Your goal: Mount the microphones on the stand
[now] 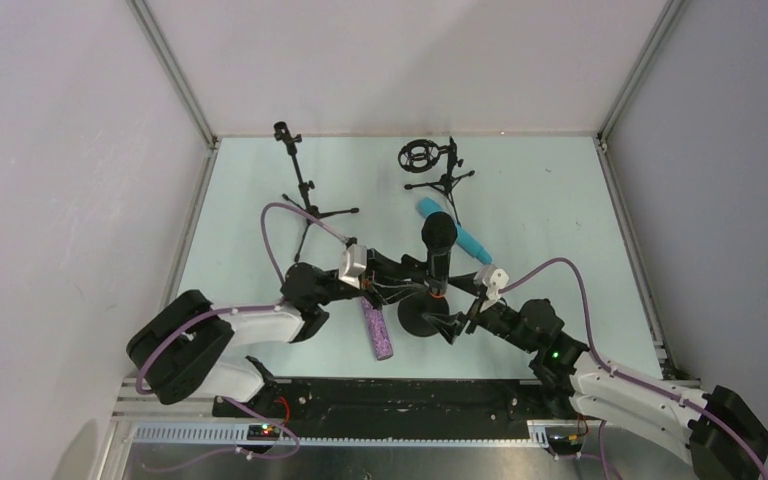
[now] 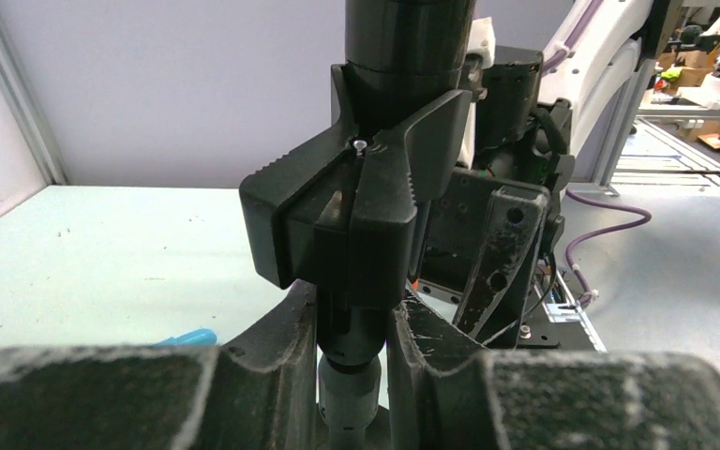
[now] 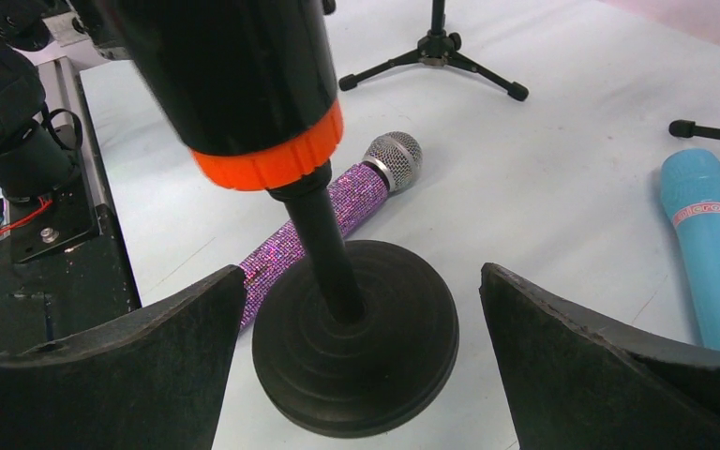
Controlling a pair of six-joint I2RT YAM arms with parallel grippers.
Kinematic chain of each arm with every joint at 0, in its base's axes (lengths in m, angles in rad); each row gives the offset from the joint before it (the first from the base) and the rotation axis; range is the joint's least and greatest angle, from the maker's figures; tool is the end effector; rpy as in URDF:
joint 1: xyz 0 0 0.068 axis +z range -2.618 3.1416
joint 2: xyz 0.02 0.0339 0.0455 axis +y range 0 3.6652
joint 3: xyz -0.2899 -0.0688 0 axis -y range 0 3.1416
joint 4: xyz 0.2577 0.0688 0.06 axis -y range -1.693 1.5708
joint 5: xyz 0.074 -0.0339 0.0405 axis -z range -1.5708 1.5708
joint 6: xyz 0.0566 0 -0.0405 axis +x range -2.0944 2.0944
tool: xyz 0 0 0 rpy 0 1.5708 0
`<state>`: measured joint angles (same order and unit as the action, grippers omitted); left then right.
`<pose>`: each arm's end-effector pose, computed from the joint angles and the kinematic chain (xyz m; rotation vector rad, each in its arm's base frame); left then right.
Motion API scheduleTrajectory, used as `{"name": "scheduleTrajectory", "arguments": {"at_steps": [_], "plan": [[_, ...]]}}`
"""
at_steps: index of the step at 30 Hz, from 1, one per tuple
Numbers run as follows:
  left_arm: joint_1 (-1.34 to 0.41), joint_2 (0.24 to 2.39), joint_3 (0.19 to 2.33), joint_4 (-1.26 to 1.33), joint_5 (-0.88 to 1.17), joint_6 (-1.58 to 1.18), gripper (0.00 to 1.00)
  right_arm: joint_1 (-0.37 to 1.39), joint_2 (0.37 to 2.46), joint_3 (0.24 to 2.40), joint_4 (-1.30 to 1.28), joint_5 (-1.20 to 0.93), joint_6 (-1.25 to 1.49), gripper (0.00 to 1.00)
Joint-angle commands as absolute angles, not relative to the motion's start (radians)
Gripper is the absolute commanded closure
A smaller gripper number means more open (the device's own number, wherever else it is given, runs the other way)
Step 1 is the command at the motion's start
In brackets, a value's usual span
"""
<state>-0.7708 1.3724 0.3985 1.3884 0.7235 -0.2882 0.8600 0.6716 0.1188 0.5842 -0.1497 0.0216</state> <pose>0.1632 -0.2107 0.2652 0.9589 0.9952 -1.3159 0.1070 0.1372 0.2137 -0.7606 1.4042 0.8090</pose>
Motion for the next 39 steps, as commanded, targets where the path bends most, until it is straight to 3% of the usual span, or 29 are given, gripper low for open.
{"name": "scheduleTrajectory", "arguments": {"at_steps": [1,21,39], "plan": [[-0.806,1.303,0.462,1.513,0.660,-0.289,1.00,0.863,0.682,0.115,0.651,-0.173,0.004,0.01],[-0.861,1.233,0.532,1.336,0.590,-0.266,1.00,0.877,0.790,0.127,0.604,-0.150,-0.034,0.09],[-0.886,1.105,0.576,1.153,0.479,-0.232,1.00,0.931,0.920,0.152,0.586,0.040,-0.075,0.09]]}}
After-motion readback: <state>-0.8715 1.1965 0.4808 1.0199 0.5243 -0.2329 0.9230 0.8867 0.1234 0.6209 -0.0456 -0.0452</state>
